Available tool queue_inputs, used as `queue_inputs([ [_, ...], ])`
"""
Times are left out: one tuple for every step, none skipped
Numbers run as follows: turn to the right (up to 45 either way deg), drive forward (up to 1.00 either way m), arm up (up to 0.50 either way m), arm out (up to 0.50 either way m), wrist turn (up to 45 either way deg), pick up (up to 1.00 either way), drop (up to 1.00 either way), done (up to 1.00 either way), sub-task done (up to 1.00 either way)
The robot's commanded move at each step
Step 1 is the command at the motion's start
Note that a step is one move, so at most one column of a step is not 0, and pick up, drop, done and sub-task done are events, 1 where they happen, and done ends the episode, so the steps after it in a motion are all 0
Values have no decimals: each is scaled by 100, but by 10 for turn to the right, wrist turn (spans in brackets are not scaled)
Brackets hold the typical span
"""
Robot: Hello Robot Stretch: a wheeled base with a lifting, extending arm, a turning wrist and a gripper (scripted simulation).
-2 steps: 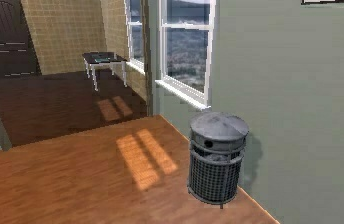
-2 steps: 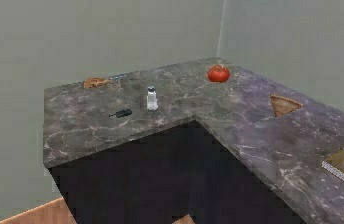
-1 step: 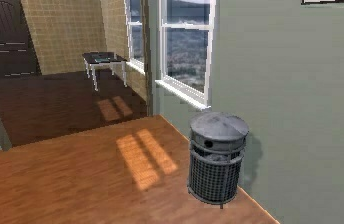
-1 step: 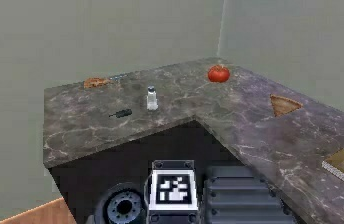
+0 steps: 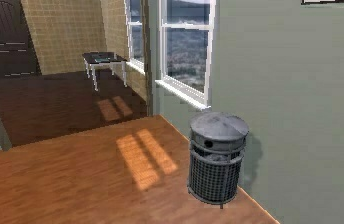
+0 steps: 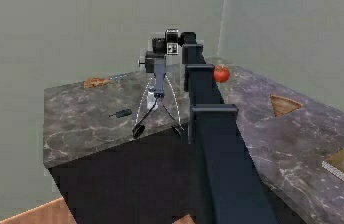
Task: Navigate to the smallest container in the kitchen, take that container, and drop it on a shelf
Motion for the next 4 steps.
queue_inputs([
  [0,0,0,0,450,0,0,0,0],
  [0,0,0,0,450,0,0,0,0],
  [0,0,0,0,450,0,0,0,0],
  [0,0,0,0,180,0,0,0,0],
])
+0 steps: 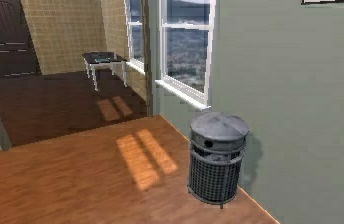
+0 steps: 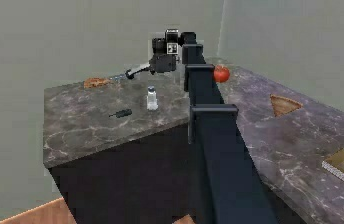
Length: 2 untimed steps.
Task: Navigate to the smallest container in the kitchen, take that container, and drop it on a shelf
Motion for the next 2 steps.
queue_inputs([
  [0,0,-16,0,0,0,0,0,0],
  [0,0,0,0,0,100,0,0,0],
])
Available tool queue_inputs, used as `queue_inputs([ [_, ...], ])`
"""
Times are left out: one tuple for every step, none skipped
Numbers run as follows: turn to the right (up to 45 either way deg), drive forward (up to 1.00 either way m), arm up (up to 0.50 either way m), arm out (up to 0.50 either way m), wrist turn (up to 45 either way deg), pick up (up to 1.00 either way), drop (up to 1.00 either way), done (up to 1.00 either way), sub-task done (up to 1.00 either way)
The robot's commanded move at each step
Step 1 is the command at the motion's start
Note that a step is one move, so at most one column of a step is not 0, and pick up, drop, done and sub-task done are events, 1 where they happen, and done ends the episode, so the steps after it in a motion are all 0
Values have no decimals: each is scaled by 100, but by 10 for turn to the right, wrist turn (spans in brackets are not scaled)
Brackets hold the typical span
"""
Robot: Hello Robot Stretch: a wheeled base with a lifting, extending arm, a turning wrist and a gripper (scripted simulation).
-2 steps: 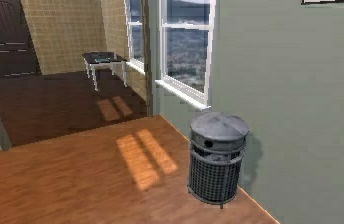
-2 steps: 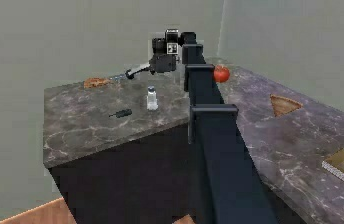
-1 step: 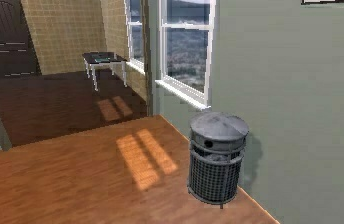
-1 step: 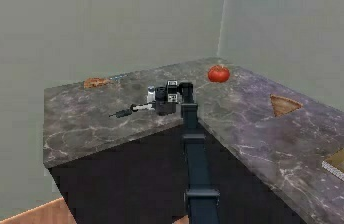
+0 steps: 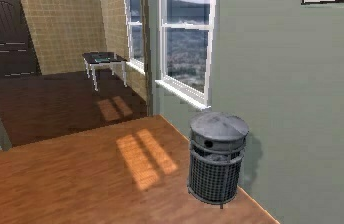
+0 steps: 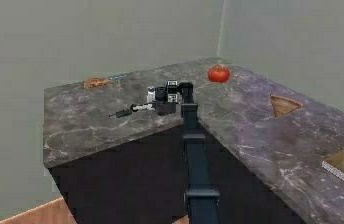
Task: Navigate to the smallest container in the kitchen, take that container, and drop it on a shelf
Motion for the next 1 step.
queue_inputs([
  [0,0,10,0,0,0,0,0,0],
])
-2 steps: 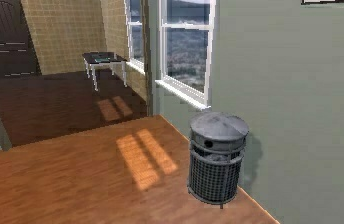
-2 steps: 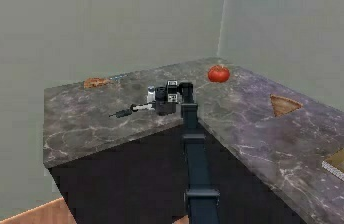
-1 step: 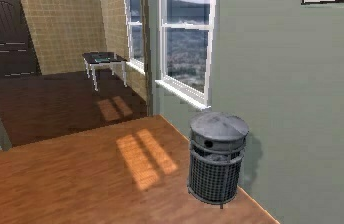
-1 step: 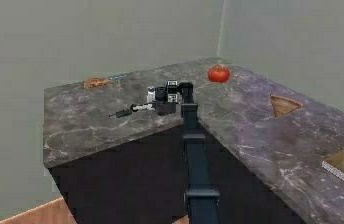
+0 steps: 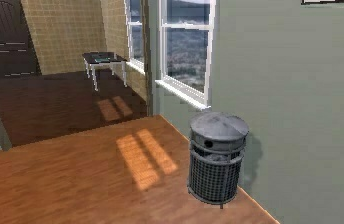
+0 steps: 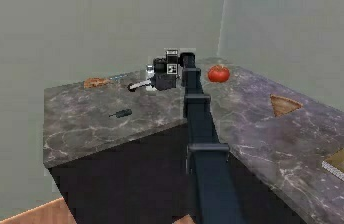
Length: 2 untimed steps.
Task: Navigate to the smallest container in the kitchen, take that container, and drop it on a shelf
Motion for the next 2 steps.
queue_inputs([
  [0,0,6,0,0,0,0,0,0],
  [0,0,0,0,-450,0,0,0,0],
])
